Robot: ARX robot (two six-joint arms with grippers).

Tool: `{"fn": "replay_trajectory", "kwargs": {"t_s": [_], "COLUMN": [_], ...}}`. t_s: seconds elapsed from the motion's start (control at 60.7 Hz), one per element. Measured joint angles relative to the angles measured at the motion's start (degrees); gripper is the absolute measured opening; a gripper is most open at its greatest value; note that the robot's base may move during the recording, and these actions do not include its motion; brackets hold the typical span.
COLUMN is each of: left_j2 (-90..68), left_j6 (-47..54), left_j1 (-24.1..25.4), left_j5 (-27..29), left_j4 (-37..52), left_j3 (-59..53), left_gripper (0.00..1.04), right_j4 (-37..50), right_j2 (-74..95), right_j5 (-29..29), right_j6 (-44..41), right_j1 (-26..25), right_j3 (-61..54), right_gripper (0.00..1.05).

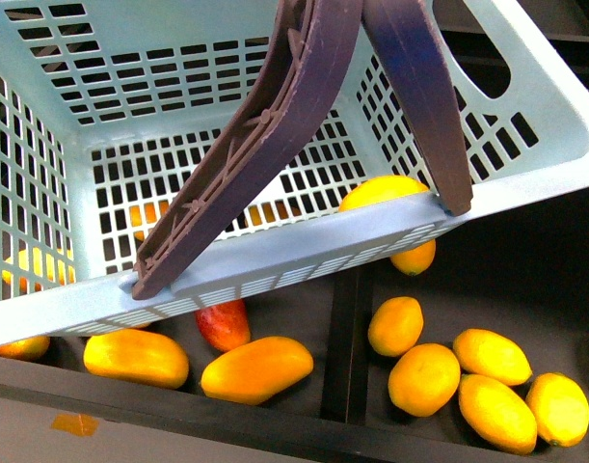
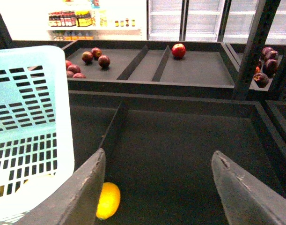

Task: Pick lemon and mango into basket

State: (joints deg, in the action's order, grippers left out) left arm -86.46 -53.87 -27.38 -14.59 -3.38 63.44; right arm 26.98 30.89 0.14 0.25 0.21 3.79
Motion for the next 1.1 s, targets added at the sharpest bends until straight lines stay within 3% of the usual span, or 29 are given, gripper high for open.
{"fn": "replay_trajectory", "kwargs": {"t_s": [0.099,1.103], "left_j2": [0.0,0.2], "left_j6": [0.0,-0.2], "left_j1": [0.0,0.0], "left_j5": [0.1,-0.3], "left_j4": [0.0,0.0], "left_j3": [0.0,-0.2], "left_gripper": [0.05,0.05], "right_j4": [0.0,-0.1], "right_j2": [0.0,-0.2], "right_j5": [0.0,0.0], "right_j6": [0.0,0.0], "right_j1": [0.0,-0.1], "right_j3": [0.0,-0.5], "right_gripper": [0.97,0.96]}}
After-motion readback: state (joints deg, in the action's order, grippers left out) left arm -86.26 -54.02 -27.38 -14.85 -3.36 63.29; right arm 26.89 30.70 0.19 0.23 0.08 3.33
